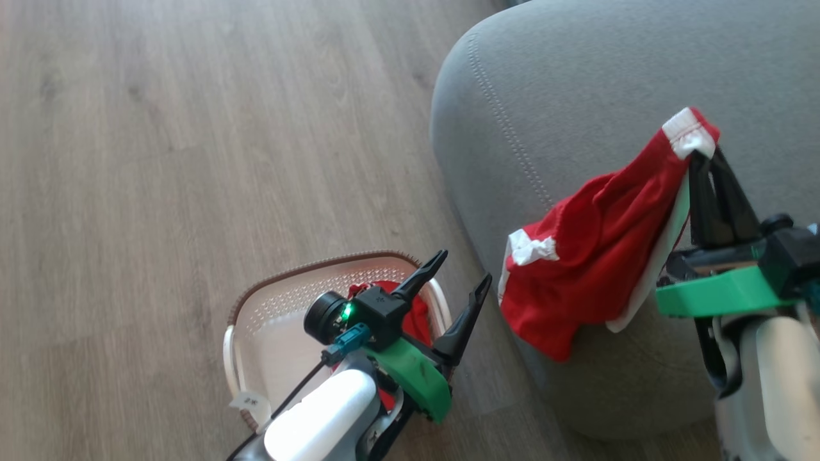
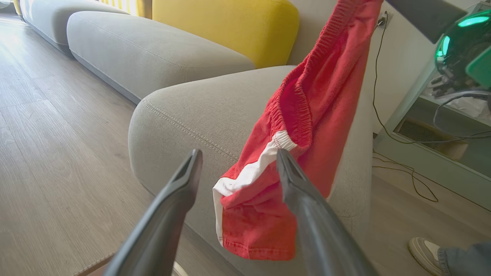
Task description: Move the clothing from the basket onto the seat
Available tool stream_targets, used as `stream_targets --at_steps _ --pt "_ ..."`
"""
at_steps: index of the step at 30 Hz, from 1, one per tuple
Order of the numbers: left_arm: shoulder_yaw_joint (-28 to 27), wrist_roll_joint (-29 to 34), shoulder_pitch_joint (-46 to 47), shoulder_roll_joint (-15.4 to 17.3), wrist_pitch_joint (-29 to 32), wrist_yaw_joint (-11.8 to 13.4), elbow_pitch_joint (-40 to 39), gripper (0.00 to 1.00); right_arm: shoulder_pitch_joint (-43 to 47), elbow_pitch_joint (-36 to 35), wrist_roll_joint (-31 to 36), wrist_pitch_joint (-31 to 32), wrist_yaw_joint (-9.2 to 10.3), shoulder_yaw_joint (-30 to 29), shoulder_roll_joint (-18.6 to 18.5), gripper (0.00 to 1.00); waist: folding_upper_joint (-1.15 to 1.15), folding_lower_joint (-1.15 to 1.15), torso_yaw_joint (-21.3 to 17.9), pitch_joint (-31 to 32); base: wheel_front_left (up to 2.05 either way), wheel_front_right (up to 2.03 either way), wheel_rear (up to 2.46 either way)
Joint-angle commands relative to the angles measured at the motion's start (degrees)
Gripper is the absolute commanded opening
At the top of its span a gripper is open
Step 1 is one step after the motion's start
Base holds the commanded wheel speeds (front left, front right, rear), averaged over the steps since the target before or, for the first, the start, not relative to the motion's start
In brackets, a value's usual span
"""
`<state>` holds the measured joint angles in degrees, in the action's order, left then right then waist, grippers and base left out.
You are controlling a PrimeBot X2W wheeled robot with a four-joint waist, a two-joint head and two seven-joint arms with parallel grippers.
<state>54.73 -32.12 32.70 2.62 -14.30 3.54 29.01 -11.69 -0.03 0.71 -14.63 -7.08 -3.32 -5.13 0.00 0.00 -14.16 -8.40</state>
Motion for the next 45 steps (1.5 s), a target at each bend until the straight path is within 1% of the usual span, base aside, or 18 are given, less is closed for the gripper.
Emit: stream_targets --at_steps 1,6,12,17,25,26,29,34,37,41,45 --pt "-1.0 0.4 2.5 0.3 -0.7 0.4 -2.1 1.0 -3.8 -1.7 0.5 -0.4 -0.41 1.0 -0.5 0.0 0.0 0.0 1.2 -0.7 0.0 0.0 0.0" --pt "-0.2 0.5 2.8 0.3 -0.7 0.6 -2.9 1.0 -9.8 1.3 0.4 -0.3 -0.41 1.7 -3.6 0.0 0.0 0.0 3.4 -1.8 0.0 0.0 0.0" --pt "0.2 1.8 3.8 0.3 -0.7 1.2 -3.5 1.0 -20.9 8.8 0.0 1.4 -0.41 2.3 -9.1 0.0 0.0 0.0 5.6 -4.9 0.0 0.0 0.0" --pt "-0.2 3.8 5.4 0.5 -0.7 1.5 -4.0 1.0 -30.9 15.1 -0.7 2.2 -0.41 2.5 -13.0 0.0 0.0 0.0 6.5 -9.0 0.0 0.0 0.0" --pt "-1.3 6.2 8.6 2.0 -0.7 2.2 -7.3 1.0 -46.0 25.0 -0.4 2.9 -0.41 -0.8 -18.4 0.0 0.0 0.0 7.4 -16.2 0.0 0.0 0.0" --pt "-1.3 6.2 8.6 2.0 -0.7 2.2 -7.3 1.0 -46.0 25.0 -0.4 2.9 -0.41 -0.8 -18.4 0.0 0.0 0.0 7.4 -16.2 0.0 0.0 0.0" --pt "-1.5 6.9 9.5 2.7 -0.7 2.5 -8.8 1.0 -50.7 28.6 0.3 2.7 -0.41 -2.7 -19.7 0.0 0.0 0.0 7.7 -18.4 0.0 0.0 0.0" --pt "-1.5 7.9 10.8 3.9 -0.2 3.1 -11.4 1.0 -56.9 33.1 3.3 1.5 -0.41 -6.4 -21.7 0.0 0.0 0.0 8.3 -21.4 0.0 0.0 0.0" --pt "-1.4 8.3 11.3 4.6 0.2 3.5 -12.9 1.0 -59.0 35.2 5.3 0.7 -0.41 -8.7 -22.2 0.0 0.0 0.0 8.4 -22.8 0.0 0.0 0.0" --pt "-1.5 8.6 11.5 5.4 0.9 4.1 -14.4 1.0 -58.6 39.3 7.3 0.2 -0.41 -10.0 -21.1 0.0 0.0 0.0 8.3 -24.3 0.0 0.0 0.0" --pt "-1.6 8.7 11.7 6.2 1.4 4.6 -15.5 1.0 -56.0 43.5 8.2 -0.2 -0.41 -11.3 -18.4 0.0 0.0 0.0 8.1 -25.3 0.0 0.0 0.0"
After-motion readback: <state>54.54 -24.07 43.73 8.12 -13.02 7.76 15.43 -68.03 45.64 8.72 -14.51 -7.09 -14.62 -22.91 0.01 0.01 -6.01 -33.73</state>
